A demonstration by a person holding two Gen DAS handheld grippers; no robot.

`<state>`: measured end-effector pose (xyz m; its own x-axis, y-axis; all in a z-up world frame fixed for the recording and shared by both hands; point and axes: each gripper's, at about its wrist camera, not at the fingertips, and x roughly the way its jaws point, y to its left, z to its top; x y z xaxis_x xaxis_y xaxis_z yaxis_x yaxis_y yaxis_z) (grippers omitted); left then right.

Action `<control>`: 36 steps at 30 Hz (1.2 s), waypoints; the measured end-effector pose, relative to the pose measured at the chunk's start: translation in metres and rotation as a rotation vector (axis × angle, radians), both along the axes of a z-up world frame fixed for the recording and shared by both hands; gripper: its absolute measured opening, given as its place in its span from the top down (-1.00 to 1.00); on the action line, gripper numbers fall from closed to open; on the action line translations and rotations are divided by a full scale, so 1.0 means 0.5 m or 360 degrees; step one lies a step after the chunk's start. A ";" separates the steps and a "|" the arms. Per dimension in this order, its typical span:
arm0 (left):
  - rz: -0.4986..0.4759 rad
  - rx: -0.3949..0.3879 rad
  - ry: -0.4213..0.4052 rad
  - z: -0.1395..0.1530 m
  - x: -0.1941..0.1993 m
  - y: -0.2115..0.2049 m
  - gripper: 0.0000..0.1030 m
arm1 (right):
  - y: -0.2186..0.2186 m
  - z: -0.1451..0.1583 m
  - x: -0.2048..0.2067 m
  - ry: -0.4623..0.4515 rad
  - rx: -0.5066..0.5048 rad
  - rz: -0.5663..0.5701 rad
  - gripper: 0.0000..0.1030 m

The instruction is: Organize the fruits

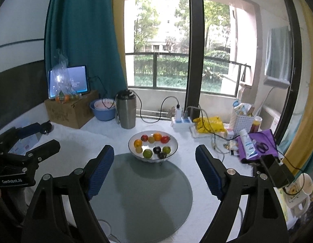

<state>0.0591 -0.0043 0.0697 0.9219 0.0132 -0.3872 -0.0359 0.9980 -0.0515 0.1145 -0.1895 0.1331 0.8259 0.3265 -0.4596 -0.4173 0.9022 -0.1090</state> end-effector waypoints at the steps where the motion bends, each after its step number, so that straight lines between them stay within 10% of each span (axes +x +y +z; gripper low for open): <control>1: 0.0005 -0.0001 -0.0009 0.004 -0.003 0.000 -0.88 | -0.001 0.006 -0.005 -0.0011 -0.0003 -0.0004 -0.65; 36: 0.0004 -0.0006 -0.0065 0.037 -0.030 -0.016 -0.88 | -0.025 0.046 -0.050 -0.0083 0.0016 -0.0037 -0.65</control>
<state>0.0441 -0.0121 0.0881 0.9370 0.0144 -0.3492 -0.0364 0.9977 -0.0567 0.0897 -0.2020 0.1563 0.8560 0.3114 -0.4126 -0.3904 0.9126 -0.1211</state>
